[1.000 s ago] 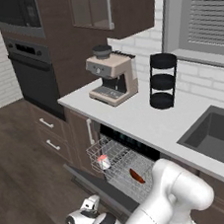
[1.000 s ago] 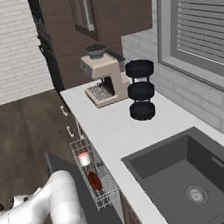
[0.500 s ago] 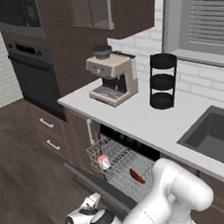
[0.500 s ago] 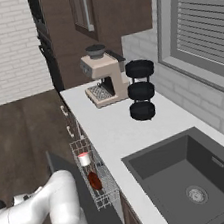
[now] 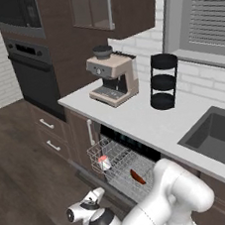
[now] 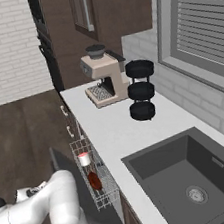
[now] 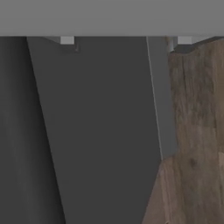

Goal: Pick up the cup and bowl from the counter, place them in the dishwasher, and close the dishwasher door.

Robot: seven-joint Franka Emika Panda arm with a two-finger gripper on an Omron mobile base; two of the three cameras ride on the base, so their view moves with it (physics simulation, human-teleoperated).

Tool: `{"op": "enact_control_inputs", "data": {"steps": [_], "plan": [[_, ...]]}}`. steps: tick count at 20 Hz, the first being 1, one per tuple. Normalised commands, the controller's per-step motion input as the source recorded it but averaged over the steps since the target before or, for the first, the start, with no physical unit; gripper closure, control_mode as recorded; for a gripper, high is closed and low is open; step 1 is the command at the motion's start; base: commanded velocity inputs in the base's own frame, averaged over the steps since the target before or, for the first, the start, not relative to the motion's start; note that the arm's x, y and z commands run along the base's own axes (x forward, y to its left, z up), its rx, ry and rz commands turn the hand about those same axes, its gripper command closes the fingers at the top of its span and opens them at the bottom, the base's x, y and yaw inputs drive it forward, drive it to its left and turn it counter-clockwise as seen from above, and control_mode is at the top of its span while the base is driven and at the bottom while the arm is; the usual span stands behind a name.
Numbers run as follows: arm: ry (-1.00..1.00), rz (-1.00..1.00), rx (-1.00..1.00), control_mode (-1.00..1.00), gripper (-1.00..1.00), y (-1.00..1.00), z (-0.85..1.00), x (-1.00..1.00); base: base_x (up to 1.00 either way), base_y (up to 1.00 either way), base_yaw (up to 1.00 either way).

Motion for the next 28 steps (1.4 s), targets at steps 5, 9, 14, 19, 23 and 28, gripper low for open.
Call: {"op": "enact_control_inputs", "data": {"steps": [5,9,14,19,23,28], "plan": [[-0.14,-0.10,-0.15,-1.00,-1.00,-1.00,-0.20,0.81,0.00,0.00,0.00],[-0.13,-0.08,-0.14,-1.00,-1.00,-1.00,-0.35,0.86,0.00,0.00,0.00],[-0.09,-0.07,-0.13,-1.00,-1.00,-1.00,-0.53,0.94,0.00,0.00,0.00],[-0.08,-0.06,-0.12,-1.00,-1.00,-1.00,-0.50,1.00,0.00,0.00,0.00],[-0.12,-0.03,-0.11,-1.00,-1.00,-1.00,-0.55,0.89,0.00,0.00,0.00],[-0.39,0.00,-0.19,-1.00,-1.00,-0.57,-0.62,0.39,0.00,0.00,0.00]]}}
